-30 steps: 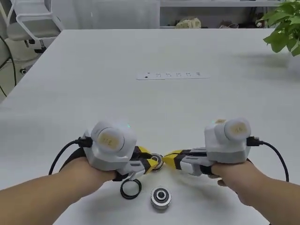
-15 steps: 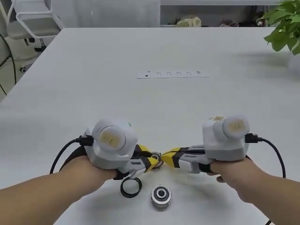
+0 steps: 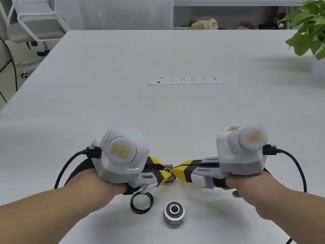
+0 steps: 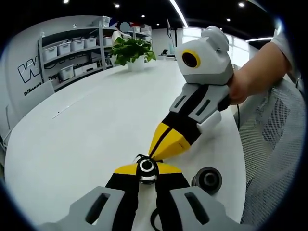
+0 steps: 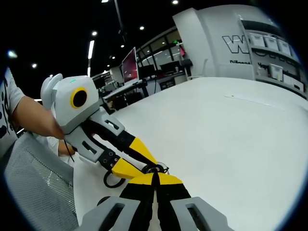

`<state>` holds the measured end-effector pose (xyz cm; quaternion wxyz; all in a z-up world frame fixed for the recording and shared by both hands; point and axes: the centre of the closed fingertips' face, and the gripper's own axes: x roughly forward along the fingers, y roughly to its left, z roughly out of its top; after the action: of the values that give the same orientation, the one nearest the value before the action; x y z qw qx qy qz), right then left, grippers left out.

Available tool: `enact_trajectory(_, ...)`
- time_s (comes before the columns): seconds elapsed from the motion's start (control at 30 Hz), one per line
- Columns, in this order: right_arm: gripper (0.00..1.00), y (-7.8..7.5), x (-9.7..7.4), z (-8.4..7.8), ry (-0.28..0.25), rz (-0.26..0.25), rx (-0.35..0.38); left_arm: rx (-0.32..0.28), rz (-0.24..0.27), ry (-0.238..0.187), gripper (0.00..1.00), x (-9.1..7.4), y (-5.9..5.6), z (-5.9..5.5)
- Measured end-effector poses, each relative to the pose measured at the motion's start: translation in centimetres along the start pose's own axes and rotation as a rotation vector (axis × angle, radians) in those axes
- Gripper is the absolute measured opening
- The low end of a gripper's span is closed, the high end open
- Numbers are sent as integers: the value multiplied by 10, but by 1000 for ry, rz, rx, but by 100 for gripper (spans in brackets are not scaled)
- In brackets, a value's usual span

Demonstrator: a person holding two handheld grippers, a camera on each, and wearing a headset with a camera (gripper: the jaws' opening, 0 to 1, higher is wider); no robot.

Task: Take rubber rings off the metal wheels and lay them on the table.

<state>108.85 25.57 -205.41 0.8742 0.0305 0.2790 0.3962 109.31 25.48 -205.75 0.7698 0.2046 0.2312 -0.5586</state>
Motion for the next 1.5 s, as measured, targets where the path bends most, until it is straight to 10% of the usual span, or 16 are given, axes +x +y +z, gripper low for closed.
enact_trajectory(0.17, 0, 14, 2, 14, -58, 57, 13, 0, -1, -1, 8, 0, 0, 0)
enact_trajectory(0.97, 0, 1, -1, 8, -42, 22, 30, 36, -39, -6, 15, -4, -4, 3)
enact_trajectory(1.5, 0, 15, -3, 22, -87, 68, 56, -13, -32, -106, 26, -42, -2, 18)
